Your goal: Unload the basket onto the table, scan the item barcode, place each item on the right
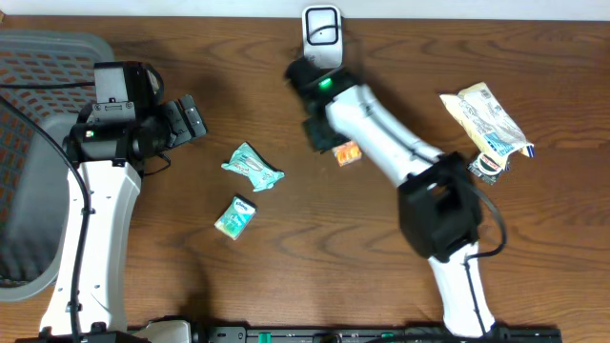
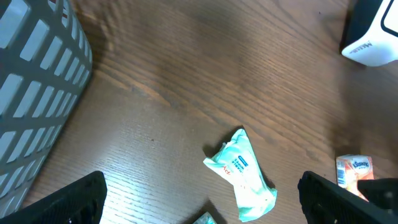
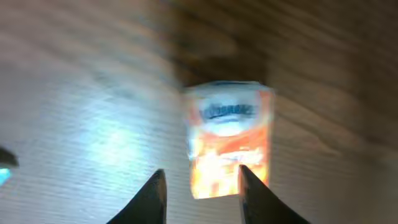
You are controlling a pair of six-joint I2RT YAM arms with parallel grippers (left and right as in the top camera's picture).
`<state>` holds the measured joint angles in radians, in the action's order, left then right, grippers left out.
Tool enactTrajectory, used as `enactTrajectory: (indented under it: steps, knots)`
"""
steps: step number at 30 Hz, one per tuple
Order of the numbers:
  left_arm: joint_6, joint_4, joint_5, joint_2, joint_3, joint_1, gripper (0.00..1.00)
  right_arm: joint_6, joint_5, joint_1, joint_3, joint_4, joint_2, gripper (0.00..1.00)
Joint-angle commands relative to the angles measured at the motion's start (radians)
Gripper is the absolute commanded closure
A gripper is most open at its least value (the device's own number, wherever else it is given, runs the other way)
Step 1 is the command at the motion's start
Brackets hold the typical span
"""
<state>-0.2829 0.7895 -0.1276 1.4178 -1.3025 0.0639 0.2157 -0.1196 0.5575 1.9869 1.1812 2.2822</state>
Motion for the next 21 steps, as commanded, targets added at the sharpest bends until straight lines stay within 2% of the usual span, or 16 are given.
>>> enactTrajectory:
  steps: [1,4,8,19,21]
  knots:
    - [0.017,0.004,0.009,0.002,-0.006,0.003,0.02,-0.103,0.37,-0.116,-0.004,0.033,-0.028,0.6]
    - [0.017,0.003,0.009,0.002,-0.006,0.003,0.02,-0.152,0.474,-0.182,-0.043,0.031,-0.024,0.64]
    - [0.017,0.003,0.009,0.002,-0.006,0.003,0.02,-0.154,0.499,-0.228,-0.14,-0.027,-0.022,0.77]
    - [0.017,0.003,0.009,0.002,-0.006,0.003,0.02,-0.142,0.501,-0.247,-0.292,-0.184,-0.022,0.78]
    - [0.017,0.003,0.009,0.002,-0.006,0.003,0.02,-0.142,0.504,-0.248,-0.297,-0.19,-0.022,0.92]
